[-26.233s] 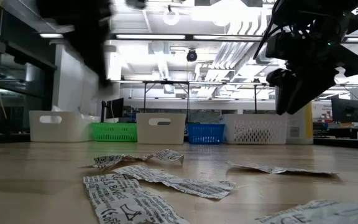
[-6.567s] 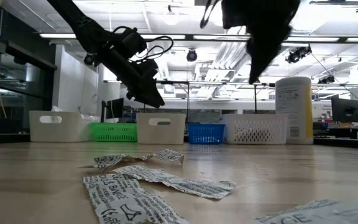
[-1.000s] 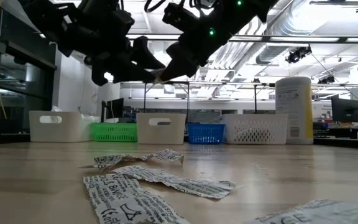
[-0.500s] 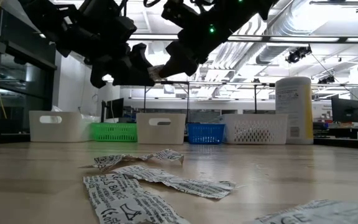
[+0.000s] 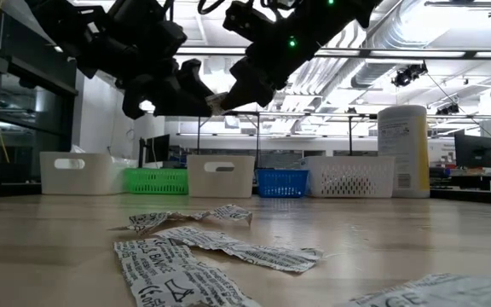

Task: Pick & Place Travel size toiletries
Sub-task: Put the white bandage into the middle white bin

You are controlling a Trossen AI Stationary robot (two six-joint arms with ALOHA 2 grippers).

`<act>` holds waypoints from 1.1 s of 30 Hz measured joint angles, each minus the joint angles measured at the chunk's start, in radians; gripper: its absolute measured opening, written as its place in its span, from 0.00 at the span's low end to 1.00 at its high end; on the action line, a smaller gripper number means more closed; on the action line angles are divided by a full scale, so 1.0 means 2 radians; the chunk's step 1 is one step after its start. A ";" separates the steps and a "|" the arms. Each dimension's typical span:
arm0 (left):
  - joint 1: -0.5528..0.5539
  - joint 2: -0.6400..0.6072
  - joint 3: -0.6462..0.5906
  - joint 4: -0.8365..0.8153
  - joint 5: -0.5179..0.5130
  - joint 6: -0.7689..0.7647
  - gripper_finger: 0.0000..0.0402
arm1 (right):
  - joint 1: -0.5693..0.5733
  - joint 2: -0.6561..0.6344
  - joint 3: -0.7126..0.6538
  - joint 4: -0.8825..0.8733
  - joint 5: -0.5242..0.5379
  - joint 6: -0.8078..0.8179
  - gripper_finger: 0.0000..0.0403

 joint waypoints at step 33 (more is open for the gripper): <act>-0.001 0.000 0.000 -0.008 -0.007 -0.004 0.10 | -0.017 0.009 0.000 0.017 -0.025 0.002 0.01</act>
